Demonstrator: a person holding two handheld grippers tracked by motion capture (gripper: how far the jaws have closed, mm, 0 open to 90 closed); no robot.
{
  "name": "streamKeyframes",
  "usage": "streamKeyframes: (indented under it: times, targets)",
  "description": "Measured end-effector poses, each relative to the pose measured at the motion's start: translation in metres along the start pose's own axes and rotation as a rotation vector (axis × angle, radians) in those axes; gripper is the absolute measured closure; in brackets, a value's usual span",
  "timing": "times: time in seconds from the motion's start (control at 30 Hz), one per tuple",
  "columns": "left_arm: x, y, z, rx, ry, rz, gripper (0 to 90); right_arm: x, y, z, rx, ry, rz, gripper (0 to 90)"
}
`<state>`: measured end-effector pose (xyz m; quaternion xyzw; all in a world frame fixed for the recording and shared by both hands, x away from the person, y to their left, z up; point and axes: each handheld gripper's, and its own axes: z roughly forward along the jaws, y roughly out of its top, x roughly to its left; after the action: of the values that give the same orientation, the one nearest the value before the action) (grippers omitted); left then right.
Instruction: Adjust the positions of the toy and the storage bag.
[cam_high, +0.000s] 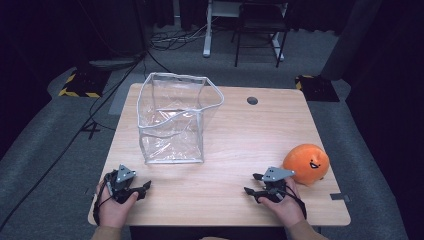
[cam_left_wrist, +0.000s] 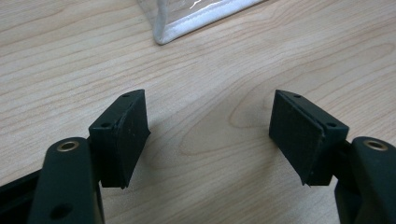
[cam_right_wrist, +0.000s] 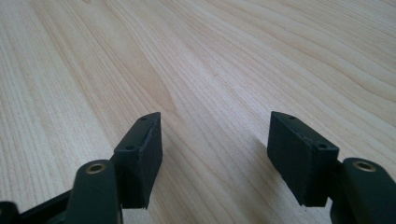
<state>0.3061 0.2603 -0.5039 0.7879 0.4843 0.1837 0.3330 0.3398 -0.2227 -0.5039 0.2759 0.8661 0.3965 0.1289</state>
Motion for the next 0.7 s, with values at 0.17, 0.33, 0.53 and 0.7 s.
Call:
streamKeyframes:
  times: [0.17,0.33,0.53,0.7]
  targets:
    - [0.0,0.0,0.0,0.0,0.0,0.0,28.7,-0.0003,0.0,0.0,0.0,0.003,0.002,36.0]
    - [0.0,0.0001,0.0,0.0,0.0,0.0,28.8,-0.0003,0.0,-0.0002,0.001,0.006,-0.001,37.2]
    - [0.0003,0.0014,0.0014,-0.001,-0.003,0.0,28.7,0.001,0.0002,-0.0005,-0.004,0.0,0.005,43.2]
    - [0.0001,0.0018,0.0017,0.001,-0.001,-0.001,28.7,0.0014,0.0078,-0.003,-0.002,0.016,-0.019,51.7]
